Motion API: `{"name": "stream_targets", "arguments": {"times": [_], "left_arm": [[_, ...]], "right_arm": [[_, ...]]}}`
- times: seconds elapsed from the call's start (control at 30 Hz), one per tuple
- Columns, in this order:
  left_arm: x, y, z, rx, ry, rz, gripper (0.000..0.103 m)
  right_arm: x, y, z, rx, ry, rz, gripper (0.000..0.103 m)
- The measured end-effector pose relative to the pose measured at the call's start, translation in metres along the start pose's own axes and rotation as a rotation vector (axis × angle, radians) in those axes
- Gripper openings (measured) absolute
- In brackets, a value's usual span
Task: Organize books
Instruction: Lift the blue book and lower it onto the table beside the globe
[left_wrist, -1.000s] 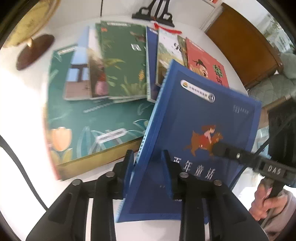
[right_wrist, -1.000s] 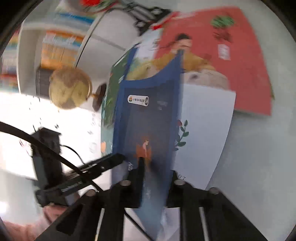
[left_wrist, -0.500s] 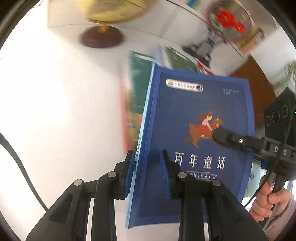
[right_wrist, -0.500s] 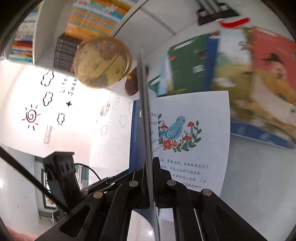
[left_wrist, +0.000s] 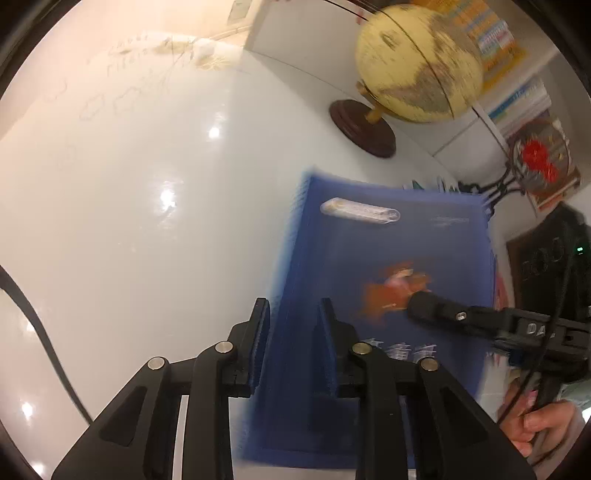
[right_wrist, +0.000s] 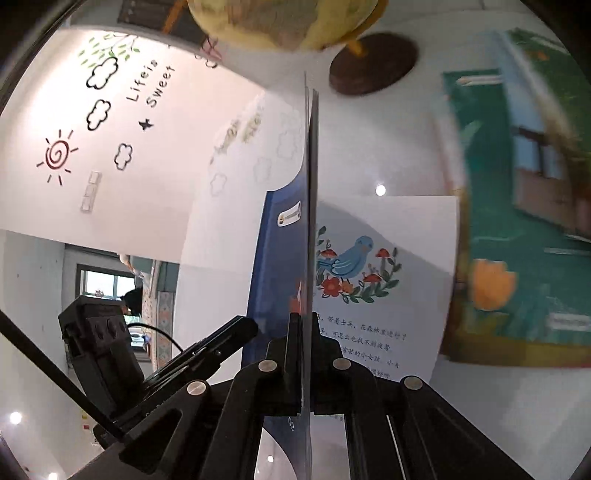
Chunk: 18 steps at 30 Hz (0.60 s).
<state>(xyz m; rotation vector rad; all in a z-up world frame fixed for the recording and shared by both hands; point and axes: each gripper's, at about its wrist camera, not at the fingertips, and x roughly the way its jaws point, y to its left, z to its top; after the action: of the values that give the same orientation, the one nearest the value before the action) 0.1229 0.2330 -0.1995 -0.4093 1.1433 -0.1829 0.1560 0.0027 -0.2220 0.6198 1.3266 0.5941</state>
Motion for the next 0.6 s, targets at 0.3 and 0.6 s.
{"name": "stream_targets", "arguments": {"times": [0.3,0.6], "left_arm": [[0.009,0.008,0.019,0.016,-0.012,0.071,0.022],[0.014,0.017,0.025,-0.015,0.065,0.178,0.038]], "right_arm": [[0.032,-0.009,-0.004,0.024,0.033,-0.078,0.002],[0.032,-0.011,-0.008,-0.017,0.055,-0.173,0.034]]}}
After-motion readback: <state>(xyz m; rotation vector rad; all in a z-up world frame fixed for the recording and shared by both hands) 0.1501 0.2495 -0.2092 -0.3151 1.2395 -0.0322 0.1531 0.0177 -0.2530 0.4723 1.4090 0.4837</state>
